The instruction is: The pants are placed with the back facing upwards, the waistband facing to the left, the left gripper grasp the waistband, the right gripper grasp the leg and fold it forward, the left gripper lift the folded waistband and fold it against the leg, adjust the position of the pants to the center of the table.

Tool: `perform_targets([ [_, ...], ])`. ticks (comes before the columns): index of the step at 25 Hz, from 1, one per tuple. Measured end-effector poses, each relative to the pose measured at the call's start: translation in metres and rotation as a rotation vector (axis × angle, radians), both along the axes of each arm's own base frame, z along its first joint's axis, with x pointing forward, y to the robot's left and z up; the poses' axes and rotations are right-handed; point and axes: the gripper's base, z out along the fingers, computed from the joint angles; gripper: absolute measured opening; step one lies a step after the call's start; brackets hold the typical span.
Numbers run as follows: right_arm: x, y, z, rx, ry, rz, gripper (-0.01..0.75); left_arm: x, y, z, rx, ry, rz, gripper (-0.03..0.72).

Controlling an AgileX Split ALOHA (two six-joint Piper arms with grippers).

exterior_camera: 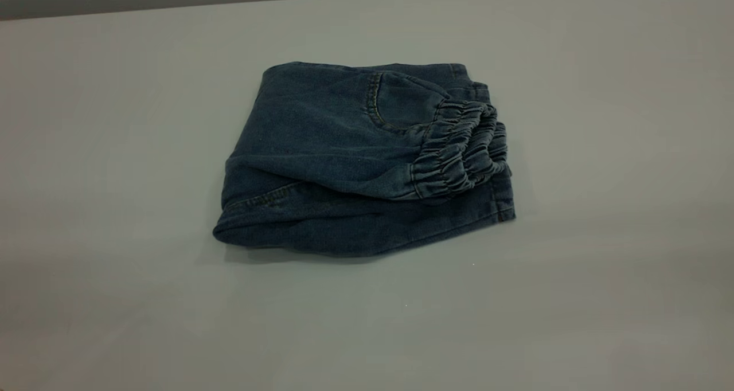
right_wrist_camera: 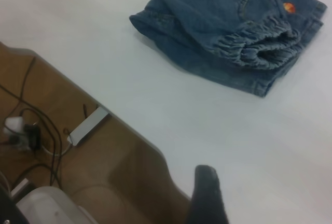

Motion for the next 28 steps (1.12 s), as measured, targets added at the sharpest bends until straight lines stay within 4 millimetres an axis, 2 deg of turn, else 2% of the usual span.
perform_targets([
  [16,0.0,0.0,0.0,0.004,0.004,-0.025,0.476,0.007,0.006,0.002,0.055,-0.078,0.048,0.529],
  [24,-0.003,-0.004,0.001,0.045,-0.031,-0.267,0.476,0.016,0.005,-0.002,0.083,-0.133,0.058,0.529],
  [28,-0.013,-0.007,0.001,0.077,-0.11,-0.411,0.476,0.015,0.005,-0.002,0.082,-0.132,0.058,0.529],
])
